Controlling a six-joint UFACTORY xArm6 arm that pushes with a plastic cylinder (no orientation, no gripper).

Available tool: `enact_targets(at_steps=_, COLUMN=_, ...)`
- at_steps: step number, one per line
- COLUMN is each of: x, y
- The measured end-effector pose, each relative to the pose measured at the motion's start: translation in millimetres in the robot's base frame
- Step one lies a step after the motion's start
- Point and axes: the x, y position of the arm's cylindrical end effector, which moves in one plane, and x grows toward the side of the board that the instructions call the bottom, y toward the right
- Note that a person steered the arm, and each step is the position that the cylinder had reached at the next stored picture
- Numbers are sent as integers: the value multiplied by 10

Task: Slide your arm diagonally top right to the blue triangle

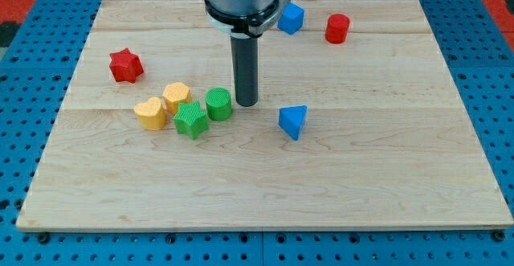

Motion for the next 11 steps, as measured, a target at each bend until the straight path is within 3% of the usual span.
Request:
enact_targets(at_steps=2, x=-168, y=289)
enact_targets(at_steps=5, x=-701, y=316)
enact_targets(at_steps=9, x=-1026, y=369)
enact_targets(at_steps=11, x=-1011, y=1659)
